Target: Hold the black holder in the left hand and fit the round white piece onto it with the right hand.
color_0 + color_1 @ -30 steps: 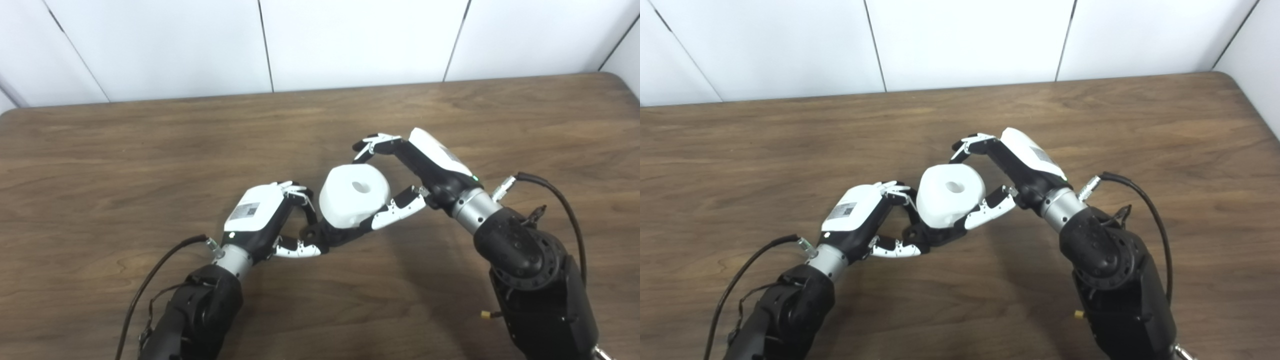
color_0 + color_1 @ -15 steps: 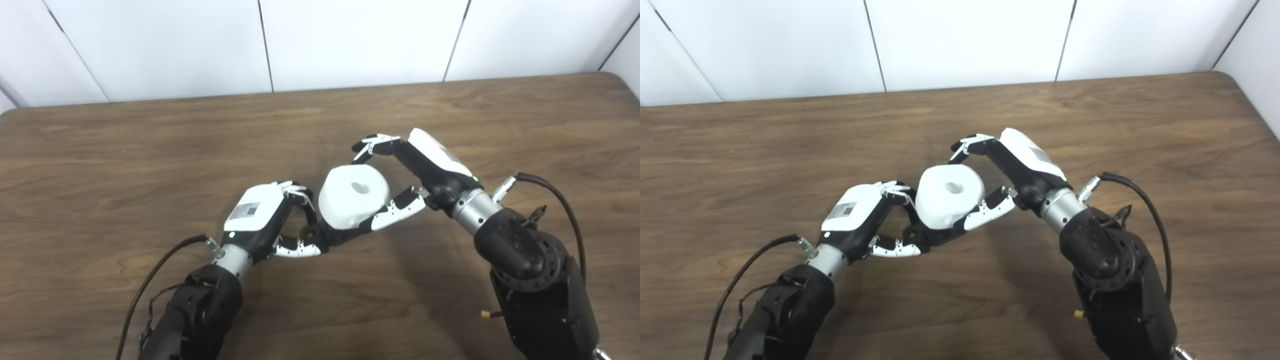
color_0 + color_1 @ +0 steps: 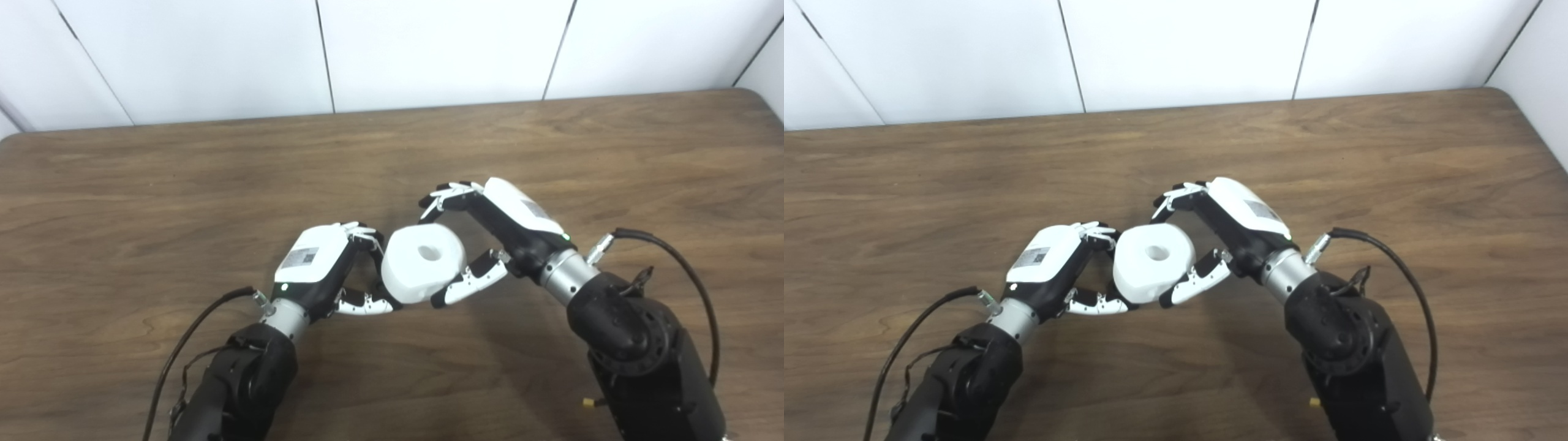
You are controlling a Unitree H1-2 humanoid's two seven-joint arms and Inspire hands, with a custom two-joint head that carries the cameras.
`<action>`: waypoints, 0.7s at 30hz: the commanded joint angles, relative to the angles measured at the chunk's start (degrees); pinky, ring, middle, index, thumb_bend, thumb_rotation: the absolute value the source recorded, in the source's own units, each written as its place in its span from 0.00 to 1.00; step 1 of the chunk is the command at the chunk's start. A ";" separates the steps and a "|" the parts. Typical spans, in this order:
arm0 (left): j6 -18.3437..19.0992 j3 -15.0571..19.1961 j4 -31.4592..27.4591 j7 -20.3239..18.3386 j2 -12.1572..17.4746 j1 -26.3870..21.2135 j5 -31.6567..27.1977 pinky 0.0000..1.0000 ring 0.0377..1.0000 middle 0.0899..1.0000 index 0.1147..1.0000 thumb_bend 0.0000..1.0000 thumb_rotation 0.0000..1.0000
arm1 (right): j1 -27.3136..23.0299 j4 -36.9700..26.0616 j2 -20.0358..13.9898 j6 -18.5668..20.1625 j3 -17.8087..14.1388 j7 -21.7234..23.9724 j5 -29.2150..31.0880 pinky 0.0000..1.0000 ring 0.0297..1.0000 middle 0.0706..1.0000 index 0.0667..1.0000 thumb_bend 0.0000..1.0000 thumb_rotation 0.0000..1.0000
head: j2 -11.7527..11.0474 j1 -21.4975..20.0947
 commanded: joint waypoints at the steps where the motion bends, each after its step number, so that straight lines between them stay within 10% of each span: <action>1: 0.61 -0.87 1.22 -2.41 0.79 0.94 0.56 0.91 0.88 0.77 0.42 0.52 0.05 | -0.99 -0.04 0.25 -1.79 0.11 -2.11 -0.43 1.00 0.93 0.81 0.45 0.53 0.14 | 0.01 -0.01; 21: 1.05 -0.94 0.44 -3.39 0.93 0.98 0.39 0.92 0.89 0.78 0.42 0.52 0.05 | -1.07 2.44 -0.60 -3.19 2.08 -5.20 -0.79 1.00 0.94 0.81 0.45 0.53 0.14 | 0.04 -0.20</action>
